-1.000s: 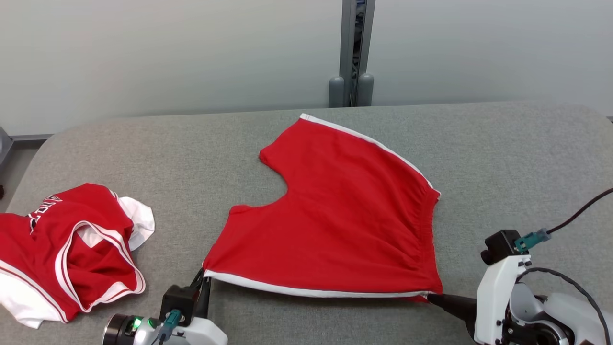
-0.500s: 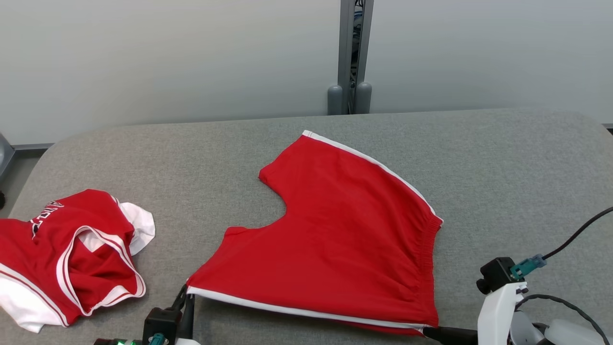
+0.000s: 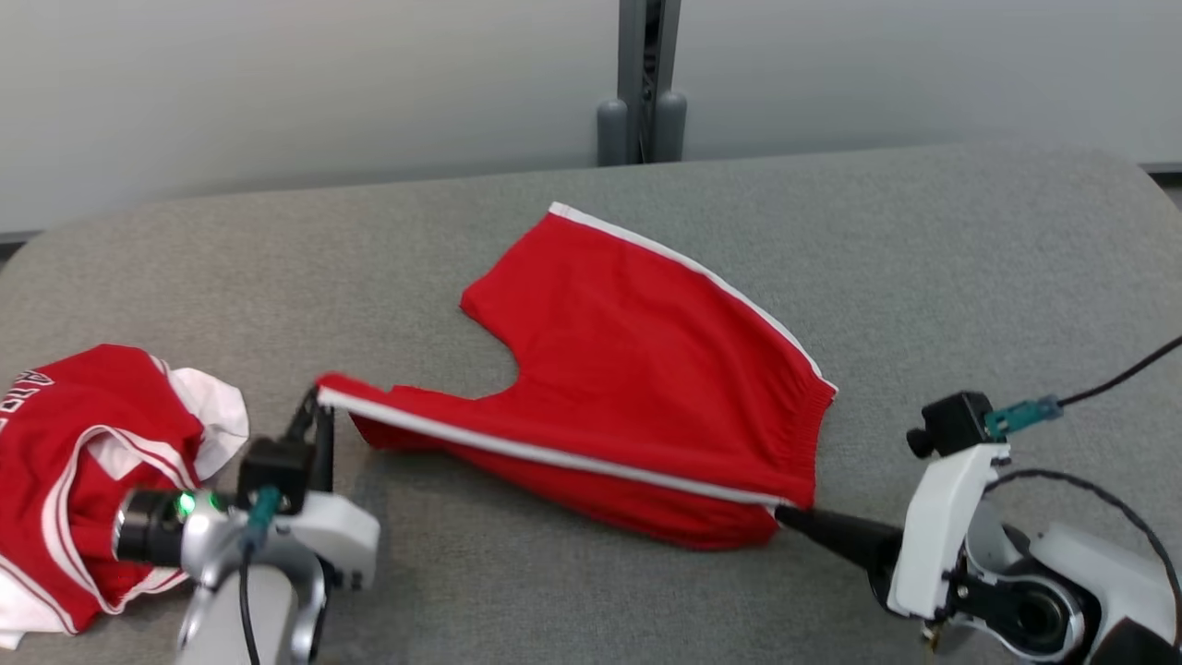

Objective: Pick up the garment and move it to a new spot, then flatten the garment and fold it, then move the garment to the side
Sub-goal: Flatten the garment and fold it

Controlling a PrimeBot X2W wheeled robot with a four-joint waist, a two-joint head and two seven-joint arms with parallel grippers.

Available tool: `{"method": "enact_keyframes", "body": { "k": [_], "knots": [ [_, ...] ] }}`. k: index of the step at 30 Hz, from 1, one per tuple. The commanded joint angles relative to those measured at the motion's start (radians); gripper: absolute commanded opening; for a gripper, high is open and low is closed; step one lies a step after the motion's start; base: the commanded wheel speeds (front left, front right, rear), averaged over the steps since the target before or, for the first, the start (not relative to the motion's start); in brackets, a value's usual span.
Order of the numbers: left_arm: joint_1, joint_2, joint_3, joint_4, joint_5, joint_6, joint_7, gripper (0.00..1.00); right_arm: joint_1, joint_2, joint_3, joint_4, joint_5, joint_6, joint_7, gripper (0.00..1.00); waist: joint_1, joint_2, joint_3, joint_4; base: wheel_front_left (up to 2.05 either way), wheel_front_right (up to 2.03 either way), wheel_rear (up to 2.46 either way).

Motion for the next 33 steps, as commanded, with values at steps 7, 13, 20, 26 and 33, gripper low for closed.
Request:
{"method": "enact_keyframes", "body": {
  "k": [7, 13, 20, 26, 33],
  "knots": [
    [-0.236, 0.026, -0.001, 0.103, 0.024, 0.003, 0.008, 0.0, -0.073, 0.055, -0.063, 0.011, 0.009, 0.0, -0.049, 0.0, 0.0, 0.0, 0.115, -0.077, 0.0, 0.0, 0.0],
    [-0.412, 0.039, -0.009, 0.209, 0.041, 0.01, 0.031, 0.0, -0.114, 0.121, -0.103, 0.03, 0.007, 0.0, -0.106, 0.0, 0.0, 0.0, 0.201, -0.134, 0.0, 0.0, 0.0],
    [-0.587, 0.054, -0.039, 0.342, 0.073, 0.002, 0.044, 0.0, -0.155, 0.191, -0.133, 0.068, -0.008, 0.0, -0.163, 0.0, 0.0, 0.0, 0.289, -0.197, 0.0, 0.0, 0.0],
    [-0.695, 0.052, -0.081, 0.444, 0.106, -0.006, 0.043, 0.0, -0.181, 0.235, -0.158, 0.095, 0.002, 0.0, -0.194, 0.0, 0.0, 0.0, 0.338, -0.236, 0.0, 0.0, 0.0],
    [-0.796, 0.044, -0.136, 0.542, 0.147, -0.008, 0.045, 0.0, -0.208, 0.278, -0.178, 0.123, 0.004, 0.0, -0.209, 0.0, 0.0, 0.0, 0.371, -0.26, 0.0, 0.0, 0.0]
  ]
}}
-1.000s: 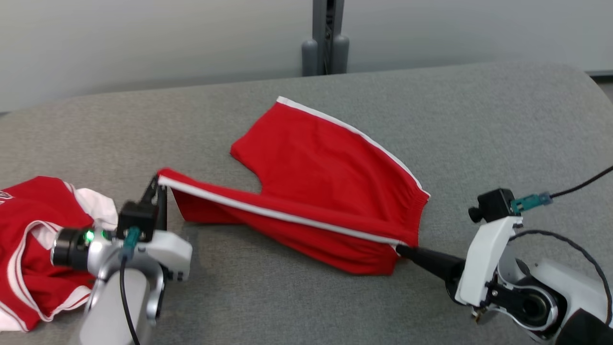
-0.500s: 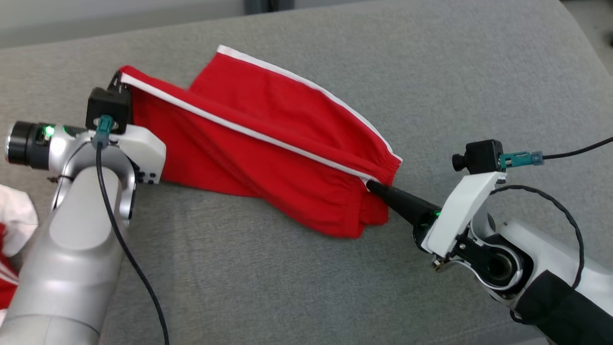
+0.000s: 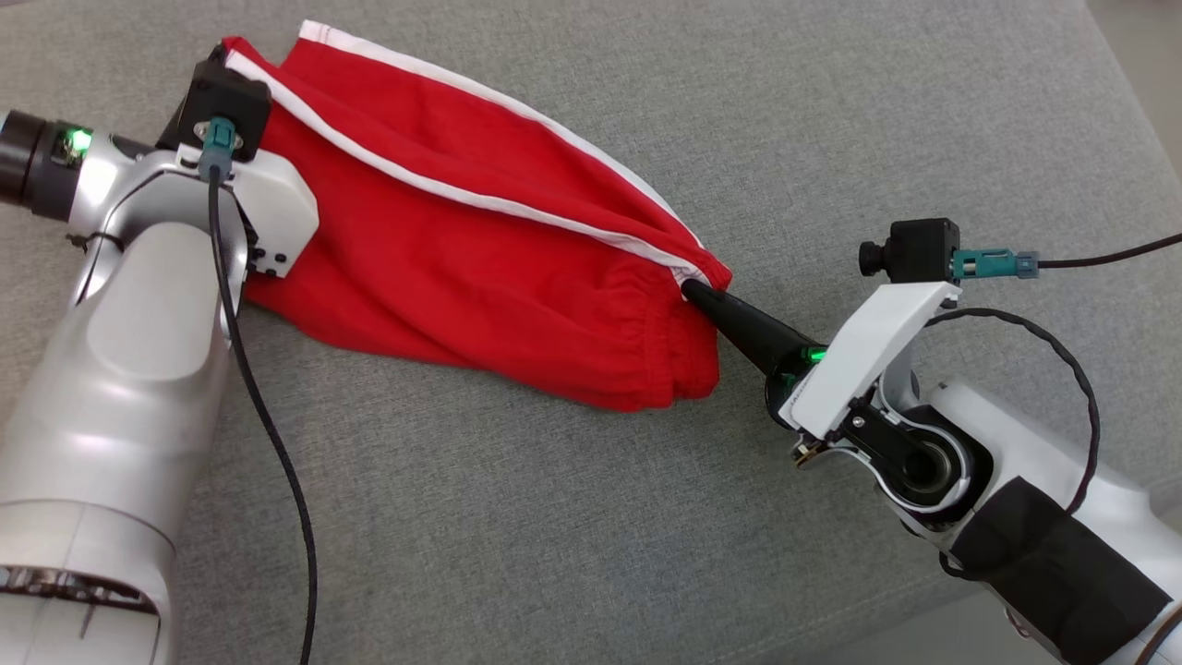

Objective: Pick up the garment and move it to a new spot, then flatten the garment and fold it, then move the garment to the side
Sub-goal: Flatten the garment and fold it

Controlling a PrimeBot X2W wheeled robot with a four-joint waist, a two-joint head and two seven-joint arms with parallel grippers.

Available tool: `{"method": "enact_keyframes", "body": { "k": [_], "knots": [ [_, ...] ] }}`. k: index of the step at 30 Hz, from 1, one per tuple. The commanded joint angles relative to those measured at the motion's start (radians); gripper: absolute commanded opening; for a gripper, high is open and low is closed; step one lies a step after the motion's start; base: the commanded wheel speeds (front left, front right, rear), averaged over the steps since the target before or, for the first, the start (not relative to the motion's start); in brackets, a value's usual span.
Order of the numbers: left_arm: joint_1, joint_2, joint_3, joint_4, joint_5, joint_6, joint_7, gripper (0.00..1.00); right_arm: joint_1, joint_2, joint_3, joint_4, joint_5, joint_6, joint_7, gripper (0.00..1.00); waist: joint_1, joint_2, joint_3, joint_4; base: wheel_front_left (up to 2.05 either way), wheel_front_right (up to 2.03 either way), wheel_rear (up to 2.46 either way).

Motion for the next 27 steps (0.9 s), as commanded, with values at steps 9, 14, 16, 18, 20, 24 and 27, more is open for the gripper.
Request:
{"method": "enact_keyframes", "body": {
  "k": [9, 14, 16, 18, 20, 24, 27],
  "knots": [
    [-0.135, -0.006, -0.065, 0.087, 0.053, 0.001, 0.009, 0.0, -0.029, 0.041, -0.019, 0.032, -0.009, 0.001, -0.035, 0.0, 0.0, 0.0, 0.036, -0.032, 0.0, 0.0, 0.0],
    [-0.179, -0.01, -0.09, 0.13, 0.066, 0.005, 0.019, 0.0, -0.034, 0.059, -0.027, 0.066, -0.004, 0.001, -0.049, 0.0, 0.0, 0.0, 0.051, -0.053, 0.0, 0.0, 0.0],
    [-0.198, -0.004, -0.103, 0.148, 0.074, 0.003, 0.03, 0.0, -0.041, 0.068, -0.032, 0.081, -0.002, 0.001, -0.054, 0.0, 0.0, 0.0, 0.065, -0.064, 0.0, 0.0, 0.0],
    [-0.209, 0.002, -0.108, 0.157, 0.073, 0.003, 0.034, 0.0, -0.046, 0.074, -0.037, 0.09, 0.0, 0.001, -0.057, 0.0, 0.0, 0.0, 0.075, -0.07, 0.0, 0.0, 0.0],
    [-0.219, 0.003, -0.115, 0.163, 0.076, 0.009, 0.038, 0.0, -0.049, 0.079, -0.044, 0.096, 0.001, 0.001, -0.062, 0.0, 0.0, 0.0, 0.085, -0.074, 0.0, 0.0, 0.0],
    [-0.239, 0.002, -0.129, 0.173, 0.078, 0.008, 0.048, 0.0, -0.054, 0.09, -0.059, 0.106, 0.008, 0.0, -0.072, 0.0, 0.0, 0.0, 0.101, -0.078, 0.0, 0.0, 0.0],
    [-0.248, 0.008, -0.135, 0.18, 0.075, 0.004, 0.055, 0.0, -0.059, 0.102, -0.066, 0.118, 0.011, 0.0, -0.076, 0.0, 0.0, 0.0, 0.111, -0.082, 0.0, 0.0, 0.0]
  ]
}}
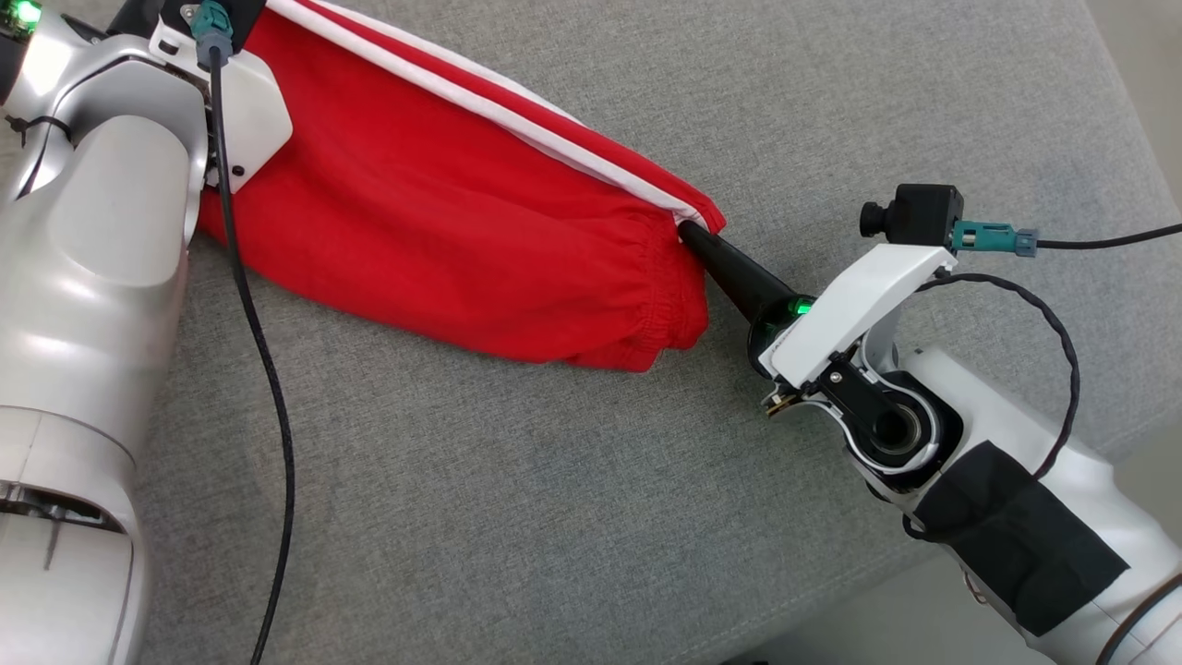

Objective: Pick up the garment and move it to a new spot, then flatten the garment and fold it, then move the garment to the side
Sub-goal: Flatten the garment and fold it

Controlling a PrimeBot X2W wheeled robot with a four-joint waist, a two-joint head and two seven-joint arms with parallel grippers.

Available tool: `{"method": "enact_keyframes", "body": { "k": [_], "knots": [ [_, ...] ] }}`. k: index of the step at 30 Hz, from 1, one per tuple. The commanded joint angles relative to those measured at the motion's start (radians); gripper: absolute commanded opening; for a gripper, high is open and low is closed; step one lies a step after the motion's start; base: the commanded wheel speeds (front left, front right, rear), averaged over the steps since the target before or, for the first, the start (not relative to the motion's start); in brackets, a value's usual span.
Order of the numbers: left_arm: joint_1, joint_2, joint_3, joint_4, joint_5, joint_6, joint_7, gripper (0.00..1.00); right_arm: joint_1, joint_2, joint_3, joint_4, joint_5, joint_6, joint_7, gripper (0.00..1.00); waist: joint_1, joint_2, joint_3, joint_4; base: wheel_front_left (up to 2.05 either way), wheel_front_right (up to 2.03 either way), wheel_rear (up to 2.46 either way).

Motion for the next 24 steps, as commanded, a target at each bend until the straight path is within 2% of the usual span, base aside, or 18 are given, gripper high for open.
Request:
{"method": "enact_keyframes", "body": {
  "k": [1, 4, 5, 7, 8, 9, 10, 11, 12, 13, 14, 15, 24],
  "knots": [
    [-0.018, 0.009, -0.003, 0.004, -0.002, -0.001, 0.002, 0.0, -0.013, 0.001, -0.004, 0.009, 0.008, 0.0, -0.007, 0.0, 0.0, 0.0, 0.004, -0.002, 0.0, 0.0, 0.0],
    [-0.026, 0.011, -0.011, 0.007, -0.001, 0.003, 0.008, 0.0, -0.015, 0.011, -0.009, 0.018, 0.007, 0.0, -0.011, 0.0, 0.0, 0.0, 0.01, -0.005, 0.0, 0.0, 0.0],
    [-0.03, 0.012, -0.014, 0.009, -0.001, 0.003, 0.008, 0.05, -0.016, 0.013, -0.011, 0.021, 0.007, 0.0, -0.013, 0.0, 0.0, 0.0, 0.012, -0.006, 0.0, 0.0, 0.0],
    [-0.035, 0.013, -0.019, 0.011, -0.002, 0.005, 0.009, 0.49, -0.018, 0.016, -0.015, 0.026, 0.007, 0.0, -0.014, 0.0, 0.0, 0.0, 0.015, -0.006, 0.0, 0.0, 0.0],
    [-0.037, 0.013, -0.021, 0.012, -0.003, 0.006, 0.009, 0.76, -0.017, 0.017, -0.016, 0.029, 0.005, 0.0, -0.012, 0.0, 0.0, 0.0, 0.016, -0.005, 0.0, 0.0, 0.0],
    [-0.038, 0.012, -0.023, 0.012, -0.005, 0.007, 0.009, 0.94, -0.016, 0.017, -0.016, 0.033, 0.004, 0.0, -0.012, 0.0, 0.0, 0.0, 0.016, -0.005, 0.0, 0.0, 0.0],
    [-0.038, 0.012, -0.023, 0.013, -0.009, 0.009, 0.012, 1.0, -0.015, 0.018, -0.017, 0.038, 0.002, 0.0, -0.012, 0.0, 0.0, 0.0, 0.015, -0.004, 0.0, 0.0, 0.0],
    [-0.037, 0.011, -0.024, 0.014, -0.009, 0.009, 0.013, 1.0, -0.017, 0.018, -0.019, 0.046, -0.003, 0.0, -0.019, 0.18, 0.0, 0.0, 0.015, -0.003, 0.0, 0.0, 0.0],
    [-0.036, 0.008, -0.025, 0.014, -0.012, 0.011, 0.011, 1.0, -0.018, 0.018, -0.02, 0.053, -0.006, 0.0, -0.024, 0.43, 0.0, 0.0, 0.014, -0.002, 0.0, 0.0, 0.0],
    [-0.035, 0.007, -0.026, 0.015, -0.014, 0.012, 0.012, 1.0, -0.018, 0.019, -0.021, 0.056, -0.008, 0.0, -0.024, 0.48, 0.0, 0.0, 0.012, -0.001, 0.0, 0.0, 0.0],
    [-0.033, 0.006, -0.027, 0.015, -0.016, 0.013, 0.012, 1.0, -0.018, 0.019, -0.021, 0.058, -0.01, 0.0, -0.025, 0.78, 0.0, 0.0, 0.011, 0.001, 0.0, 0.0, 0.0],
    [-0.031, 0.006, -0.028, 0.016, -0.017, 0.015, 0.01, 1.0, -0.02, 0.018, -0.023, 0.06, -0.013, 0.0, -0.032, 1.0, 0.0, 0.0, 0.009, 0.002, 0.0, 0.0, 0.0],
    [0.001, -0.006, -0.02, 0.017, -0.049, 0.034, -0.035, 1.0, -0.019, 0.003, -0.022, 0.09, -0.039, 0.0, -0.069, 1.0, 0.0, 0.0, -0.03, 0.024, 0.0, 0.0, 0.0]
  ]
}}
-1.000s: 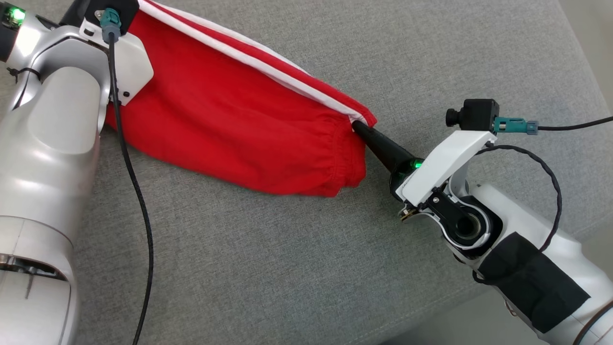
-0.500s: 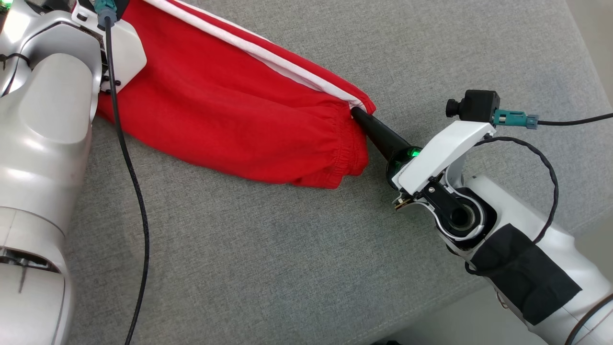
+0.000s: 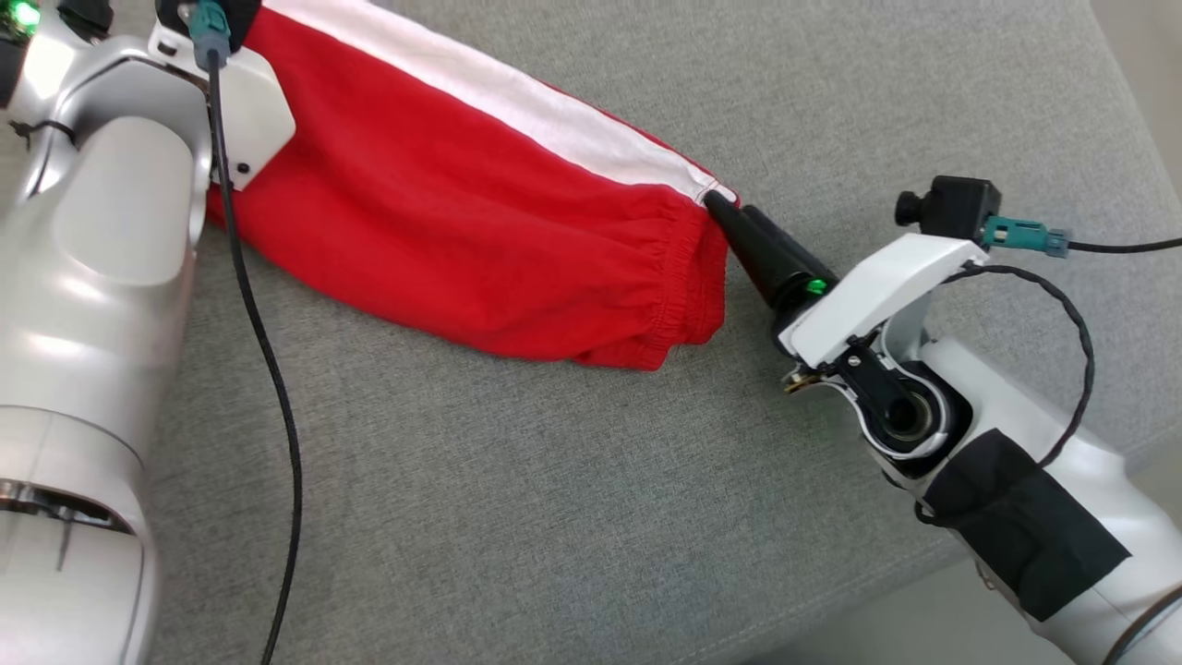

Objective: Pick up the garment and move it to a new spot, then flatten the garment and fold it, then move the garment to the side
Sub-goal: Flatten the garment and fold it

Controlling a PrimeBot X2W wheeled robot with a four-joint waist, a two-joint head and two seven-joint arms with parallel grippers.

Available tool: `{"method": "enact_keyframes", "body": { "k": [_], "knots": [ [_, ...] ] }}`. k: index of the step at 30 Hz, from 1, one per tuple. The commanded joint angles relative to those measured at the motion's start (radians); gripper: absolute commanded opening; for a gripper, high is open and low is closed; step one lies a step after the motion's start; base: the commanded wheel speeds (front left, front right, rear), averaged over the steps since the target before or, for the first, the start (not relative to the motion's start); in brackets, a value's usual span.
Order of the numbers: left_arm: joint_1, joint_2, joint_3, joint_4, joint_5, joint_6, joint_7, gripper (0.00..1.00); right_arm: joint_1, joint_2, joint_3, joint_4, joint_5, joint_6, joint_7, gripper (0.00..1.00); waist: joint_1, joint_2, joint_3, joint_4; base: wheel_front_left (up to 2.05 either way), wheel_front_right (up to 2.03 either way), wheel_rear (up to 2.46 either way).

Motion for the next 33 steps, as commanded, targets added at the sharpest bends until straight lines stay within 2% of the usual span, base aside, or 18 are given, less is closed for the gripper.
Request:
{"method": "enact_keyframes", "body": {
  "k": [1, 10, 14, 20, 24, 33],
  "knots": [
    [0.016, 0.0, 0.004, 0.001, -0.007, 0.009, -0.014, 1.0, 0.0, -0.017, 0.003, 0.009, -0.018, 0.0, -0.019, 1.0, 0.0, 0.0, -0.019, 0.011, 0.0, 0.0, 0.0],
    [0.115, -0.017, 0.052, -0.096, -0.088, 0.05, -0.075, 1.0, 0.024, -0.081, 0.042, 0.012, -0.103, 0.0, -0.117, 1.0, 0.0, 0.0, -0.125, 0.064, 0.0, 0.0, 0.0],
    [0.232, -0.003, 0.066, -0.266, -0.118, 0.063, -0.076, 1.0, 0.048, -0.117, 0.052, 0.017, -0.152, 0.0, -0.152, 1.0, 0.0, 0.0, -0.179, 0.1, 0.0, 0.0, 0.0],
    [0.457, 0.021, 0.1, -0.508, -0.168, 0.086, -0.076, 1.0, 0.115, -0.134, 0.033, 0.024, -0.193, 0.0, -0.167, 1.0, 0.0, 0.0, -0.261, 0.152, 0.0, 0.0, 0.0],
    [0.624, 0.034, 0.125, -0.66, -0.194, 0.108, -0.076, 1.0, 0.168, -0.131, -0.023, 0.008, -0.238, 0.0, -0.166, 1.0, 0.0, 0.0, -0.304, 0.181, 0.0, 0.0, 0.0],
    [0.942, 0.036, 0.174, -0.946, -0.21, 0.137, -0.077, 1.0, 0.334, -0.104, -0.182, -0.051, -0.462, 0.0, -0.166, 1.0, 0.0, 0.0, -0.383, 0.221, 0.0, 0.0, 0.0]
  ]
}}
